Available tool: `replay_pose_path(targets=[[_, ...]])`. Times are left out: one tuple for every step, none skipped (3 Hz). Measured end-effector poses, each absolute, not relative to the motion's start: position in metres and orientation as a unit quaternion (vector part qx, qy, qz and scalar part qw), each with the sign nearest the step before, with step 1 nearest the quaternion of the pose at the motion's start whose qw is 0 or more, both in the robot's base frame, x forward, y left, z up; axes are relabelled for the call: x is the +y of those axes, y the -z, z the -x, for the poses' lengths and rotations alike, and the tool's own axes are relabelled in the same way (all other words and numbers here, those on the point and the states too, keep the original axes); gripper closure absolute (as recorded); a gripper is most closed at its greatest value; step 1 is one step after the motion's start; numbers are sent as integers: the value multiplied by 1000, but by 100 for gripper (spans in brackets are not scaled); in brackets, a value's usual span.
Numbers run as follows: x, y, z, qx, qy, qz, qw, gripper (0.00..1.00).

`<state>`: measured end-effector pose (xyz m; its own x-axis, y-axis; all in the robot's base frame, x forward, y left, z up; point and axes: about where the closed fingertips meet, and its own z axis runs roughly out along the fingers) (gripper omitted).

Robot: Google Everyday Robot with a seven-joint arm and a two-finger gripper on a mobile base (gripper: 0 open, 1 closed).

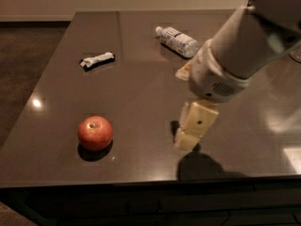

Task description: Move apple near blue plastic bottle

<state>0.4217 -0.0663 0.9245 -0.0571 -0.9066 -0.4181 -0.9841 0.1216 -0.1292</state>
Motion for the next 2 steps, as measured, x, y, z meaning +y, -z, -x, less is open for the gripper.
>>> replay_pose_path(targets=[[-12,-904,-416,701,-122,667,221,0],[33,-883,-412,689,-143,673,227,0]])
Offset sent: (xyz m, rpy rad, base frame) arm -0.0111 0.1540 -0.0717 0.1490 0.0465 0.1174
